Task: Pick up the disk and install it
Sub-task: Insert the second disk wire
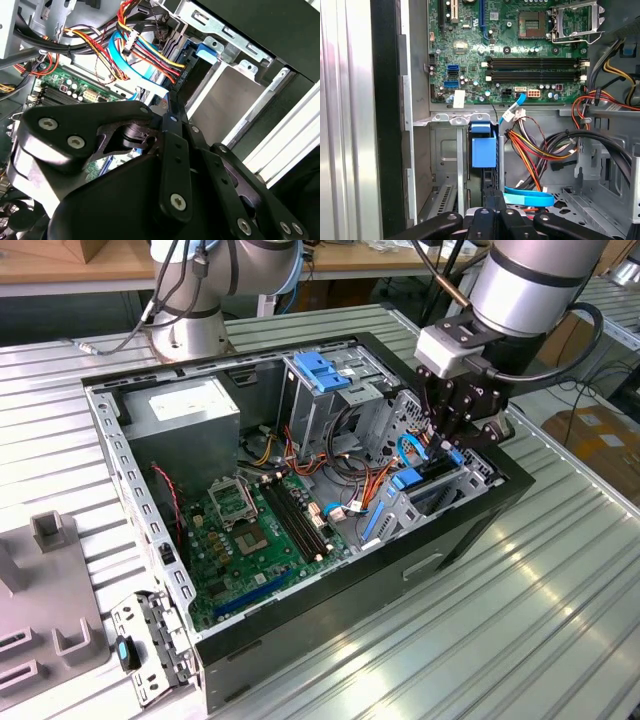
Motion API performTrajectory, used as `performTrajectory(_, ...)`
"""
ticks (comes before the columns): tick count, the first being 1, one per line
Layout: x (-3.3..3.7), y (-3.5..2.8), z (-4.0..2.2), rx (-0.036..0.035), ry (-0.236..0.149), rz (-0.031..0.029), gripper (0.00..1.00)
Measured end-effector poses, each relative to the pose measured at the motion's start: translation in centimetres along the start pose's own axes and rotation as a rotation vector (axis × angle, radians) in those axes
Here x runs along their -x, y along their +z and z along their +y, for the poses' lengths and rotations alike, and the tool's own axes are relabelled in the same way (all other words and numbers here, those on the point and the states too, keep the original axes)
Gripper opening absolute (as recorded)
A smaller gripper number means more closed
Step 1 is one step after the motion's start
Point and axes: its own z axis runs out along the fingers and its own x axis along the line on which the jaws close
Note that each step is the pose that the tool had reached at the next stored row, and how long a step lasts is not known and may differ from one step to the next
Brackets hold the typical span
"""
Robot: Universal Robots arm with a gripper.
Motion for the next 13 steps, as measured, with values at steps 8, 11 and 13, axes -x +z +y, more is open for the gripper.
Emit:
performTrajectory(8, 0.00, -0.33, -0.03, 0.0000, 0.000, 0.0000, 0.11)
performTrajectory(11, -0.01, -0.40, -0.03, 0.0000, 0.000, 0.0000, 0.11)
performTrajectory(13, -0.01, -0.47, -0.04, 0.0000, 0.000, 0.0000, 0.11)
